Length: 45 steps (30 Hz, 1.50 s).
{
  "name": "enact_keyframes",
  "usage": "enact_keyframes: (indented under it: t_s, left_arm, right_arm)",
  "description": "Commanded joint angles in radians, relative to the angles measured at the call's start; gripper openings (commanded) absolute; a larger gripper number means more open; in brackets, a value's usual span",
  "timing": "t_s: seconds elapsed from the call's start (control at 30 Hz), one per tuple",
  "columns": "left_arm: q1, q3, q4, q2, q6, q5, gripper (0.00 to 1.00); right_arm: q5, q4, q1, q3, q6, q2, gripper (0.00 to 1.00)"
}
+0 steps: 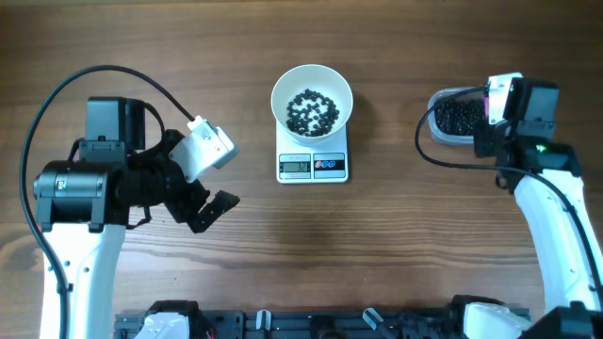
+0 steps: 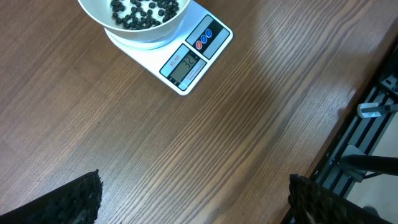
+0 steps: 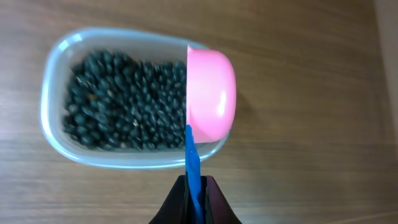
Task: Scoop item into bowl and weigh 150g on scale
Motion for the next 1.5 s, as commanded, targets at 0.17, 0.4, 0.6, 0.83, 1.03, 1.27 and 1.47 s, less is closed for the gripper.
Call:
enact_keyframes:
  t_s: [0.17, 0.4, 0.6, 0.83, 1.03, 1.27, 1.47]
  left_arm:
    - [0.008, 0.018, 0.002, -0.01, 0.023, 0.009, 1.0]
    - [0.008, 0.018, 0.002, -0.01, 0.023, 0.009, 1.0]
    - [0.008, 0.018, 0.002, -0.01, 0.023, 0.009, 1.0]
    - [0.008, 0.018, 0.002, -0.01, 0.023, 0.009, 1.0]
    - [0.008, 0.018, 0.002, -0.01, 0.023, 0.009, 1.0]
    - [0.008, 0.018, 0.002, -0.01, 0.023, 0.009, 1.0]
    - [0.008, 0.018, 0.002, -0.01, 0.023, 0.009, 1.0]
  right_arm:
    - [0.179, 0.003, 0.064, 0.024, -0.169, 0.145, 0.04]
    - [0.137, -0.022, 0.142, 0.024, -0.18, 0.233, 0.04]
    - [0.064, -0.06, 0.14, 0.034, -0.073, 0.232, 0.04]
    - [-0.053, -0.167, 0.093, 0.132, -0.016, 0.232, 0.04]
    - [-0.221, -0.197, -0.011, 0.14, 0.031, 0.232, 0.04]
    - [-0.51, -0.222, -0.161, 0.14, 0.055, 0.232, 0.04]
    - [-0.595, -0.27, -0.218, 0.14, 0.061, 0.232, 0.04]
